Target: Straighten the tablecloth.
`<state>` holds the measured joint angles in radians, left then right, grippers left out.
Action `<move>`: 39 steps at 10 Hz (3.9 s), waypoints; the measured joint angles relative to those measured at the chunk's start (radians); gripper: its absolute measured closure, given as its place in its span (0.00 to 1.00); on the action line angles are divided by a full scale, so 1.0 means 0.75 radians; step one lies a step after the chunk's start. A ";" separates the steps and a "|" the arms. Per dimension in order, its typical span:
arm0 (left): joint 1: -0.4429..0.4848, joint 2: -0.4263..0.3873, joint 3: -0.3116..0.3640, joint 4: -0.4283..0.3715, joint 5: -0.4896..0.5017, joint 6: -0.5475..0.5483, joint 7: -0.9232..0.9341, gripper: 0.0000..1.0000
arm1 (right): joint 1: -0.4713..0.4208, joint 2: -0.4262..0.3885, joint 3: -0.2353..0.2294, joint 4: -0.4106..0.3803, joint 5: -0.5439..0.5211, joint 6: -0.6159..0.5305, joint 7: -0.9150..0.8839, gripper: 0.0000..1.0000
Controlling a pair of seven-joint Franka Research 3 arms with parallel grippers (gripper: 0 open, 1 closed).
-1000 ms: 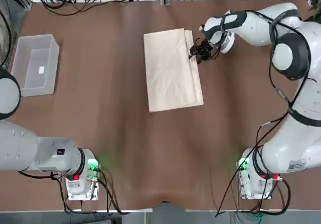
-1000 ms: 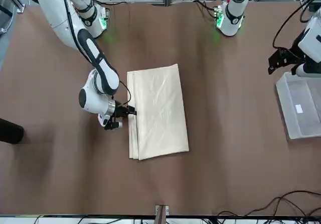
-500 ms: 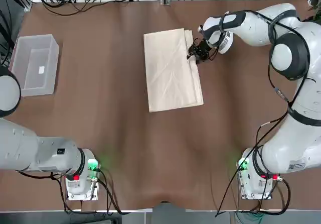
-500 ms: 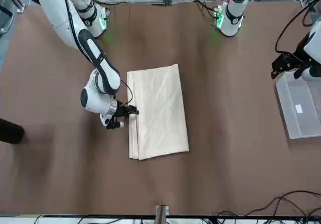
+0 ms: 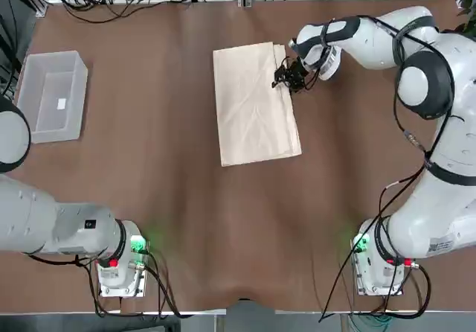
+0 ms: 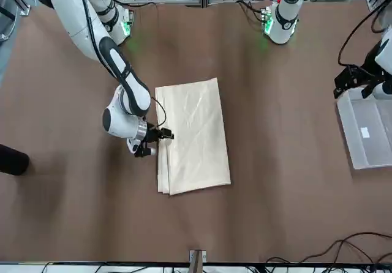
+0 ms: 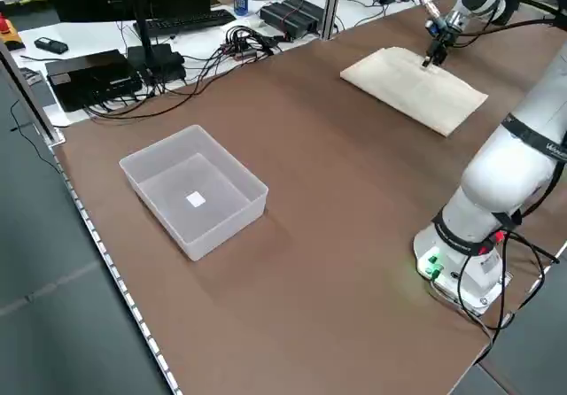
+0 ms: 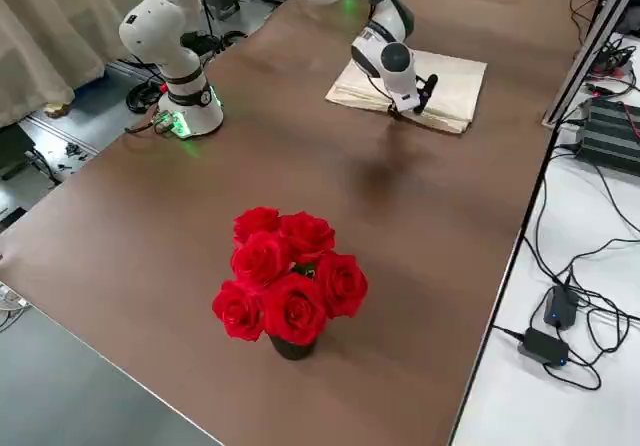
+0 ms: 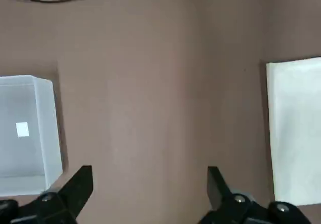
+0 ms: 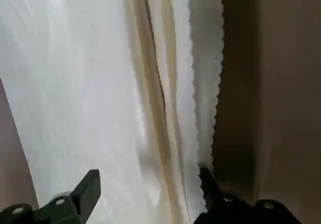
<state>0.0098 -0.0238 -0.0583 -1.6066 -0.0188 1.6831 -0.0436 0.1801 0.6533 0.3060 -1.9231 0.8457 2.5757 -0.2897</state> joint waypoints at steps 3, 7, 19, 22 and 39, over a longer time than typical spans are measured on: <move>0.005 0.000 0.000 0.000 0.000 0.004 0.001 0.00 | 0.007 0.004 -0.001 0.002 0.003 0.000 -0.081 0.47; 0.005 0.000 0.000 0.000 0.000 0.004 0.001 0.00 | -0.001 0.010 -0.007 0.003 0.003 0.000 -0.238 0.97; 0.005 0.003 -0.001 0.000 0.000 0.004 0.001 0.00 | -0.647 -0.112 -0.035 -0.080 -0.014 -0.488 -0.776 0.97; 0.005 0.003 -0.002 0.000 0.000 0.004 0.001 0.00 | -0.719 -0.130 -0.034 -0.088 -0.131 -0.490 -0.802 0.97; -0.002 0.004 -0.015 0.000 0.000 0.004 -0.002 0.00 | -1.068 -0.148 -0.152 -0.019 -0.405 -0.661 -1.118 0.52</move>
<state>0.0085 -0.0209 -0.0695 -1.6068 -0.0190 1.6863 -0.0452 -0.6207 0.5422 0.1918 -1.9377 0.5423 2.0798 -1.1280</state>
